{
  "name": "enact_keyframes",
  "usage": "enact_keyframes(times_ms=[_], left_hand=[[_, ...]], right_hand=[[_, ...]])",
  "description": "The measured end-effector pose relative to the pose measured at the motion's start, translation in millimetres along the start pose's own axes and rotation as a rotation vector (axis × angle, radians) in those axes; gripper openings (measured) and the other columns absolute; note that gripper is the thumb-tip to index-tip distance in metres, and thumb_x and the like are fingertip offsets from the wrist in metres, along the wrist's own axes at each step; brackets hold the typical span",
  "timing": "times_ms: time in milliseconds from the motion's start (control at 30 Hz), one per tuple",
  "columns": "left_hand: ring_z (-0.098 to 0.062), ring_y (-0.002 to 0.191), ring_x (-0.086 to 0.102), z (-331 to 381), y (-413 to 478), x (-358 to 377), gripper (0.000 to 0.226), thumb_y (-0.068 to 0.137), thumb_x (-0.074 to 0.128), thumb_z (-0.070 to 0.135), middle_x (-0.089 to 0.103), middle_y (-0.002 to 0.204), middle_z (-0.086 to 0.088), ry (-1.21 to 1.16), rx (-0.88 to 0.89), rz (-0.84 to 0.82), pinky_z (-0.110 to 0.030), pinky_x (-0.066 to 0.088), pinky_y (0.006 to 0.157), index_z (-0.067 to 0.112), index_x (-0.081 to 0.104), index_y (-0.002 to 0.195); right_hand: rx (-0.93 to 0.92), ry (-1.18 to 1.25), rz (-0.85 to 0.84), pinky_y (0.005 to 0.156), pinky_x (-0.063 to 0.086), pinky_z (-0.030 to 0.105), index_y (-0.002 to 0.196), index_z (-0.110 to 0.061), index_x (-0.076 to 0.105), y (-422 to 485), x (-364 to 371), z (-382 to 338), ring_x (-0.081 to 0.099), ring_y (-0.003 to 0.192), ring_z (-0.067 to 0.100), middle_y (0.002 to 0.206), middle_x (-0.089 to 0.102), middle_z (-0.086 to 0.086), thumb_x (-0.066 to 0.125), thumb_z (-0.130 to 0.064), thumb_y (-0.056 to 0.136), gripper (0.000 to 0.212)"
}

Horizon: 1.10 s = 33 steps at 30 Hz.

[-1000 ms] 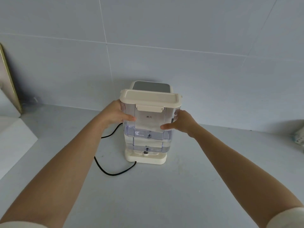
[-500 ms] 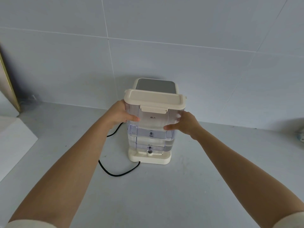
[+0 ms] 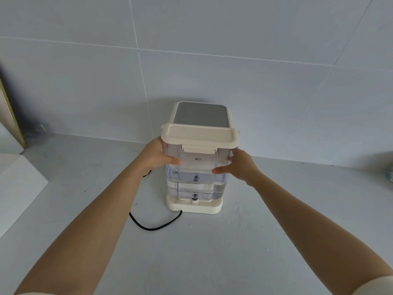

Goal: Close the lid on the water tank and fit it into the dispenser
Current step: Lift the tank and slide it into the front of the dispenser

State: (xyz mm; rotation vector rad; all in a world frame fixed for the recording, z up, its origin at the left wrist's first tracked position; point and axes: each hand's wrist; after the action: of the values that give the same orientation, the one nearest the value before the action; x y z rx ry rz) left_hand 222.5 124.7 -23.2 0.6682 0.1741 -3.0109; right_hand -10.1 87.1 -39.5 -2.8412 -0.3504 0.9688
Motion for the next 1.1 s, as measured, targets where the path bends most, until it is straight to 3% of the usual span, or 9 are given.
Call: enact_keyframes(times_ms=[533,667,733,1100], left_hand=[[-0.021,0.119,0.048,-16,2,6,0.072,0.060,0.079,0.002,0.058,0.124,-0.008,0.019,0.013,-0.014,-0.029,0.037,0.096,0.014,0.049,0.125],[-0.027,0.117,0.051,-17,3,5,0.071,0.060,0.080,0.003,0.058,0.123,-0.019,0.029,-0.008,-0.018,-0.039,0.040,0.103,0.013,0.050,0.123],[-0.027,0.118,0.050,-18,3,5,0.072,0.060,0.080,0.004,0.058,0.124,-0.018,0.035,-0.010,-0.029,-0.044,0.039,0.106,0.012,0.049,0.124],[-0.017,0.121,0.047,-22,2,7,0.074,0.062,0.078,0.003,0.057,0.128,-0.004,0.036,0.028,-0.057,-0.038,0.036,0.107,0.015,0.046,0.128]], right_hand=[[0.015,-0.013,-0.002,0.081,0.040,0.029,0.129,-0.014,0.039,-3,9,10,0.050,0.113,0.028,0.122,0.056,0.007,0.084,-0.024,0.055,0.087],[0.037,0.016,-0.010,0.080,0.038,0.027,0.128,-0.014,0.040,-2,10,11,0.050,0.115,0.028,0.123,0.056,0.007,0.084,-0.021,0.054,0.087],[0.038,0.017,-0.015,0.080,0.039,0.027,0.129,-0.014,0.040,-2,11,12,0.050,0.115,0.027,0.123,0.057,0.007,0.085,-0.022,0.054,0.087],[0.039,-0.001,-0.012,0.078,0.039,0.028,0.127,-0.014,0.042,-2,12,17,0.050,0.114,0.026,0.123,0.057,0.007,0.084,-0.024,0.054,0.085]])
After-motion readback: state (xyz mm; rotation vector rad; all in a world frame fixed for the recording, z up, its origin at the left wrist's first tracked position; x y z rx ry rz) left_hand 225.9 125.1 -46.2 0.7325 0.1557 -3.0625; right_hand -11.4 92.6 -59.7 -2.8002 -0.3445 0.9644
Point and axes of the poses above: each hand's wrist, its own y-axis towards the middle knuckle, its own x-axis out of the palm, z = x × y
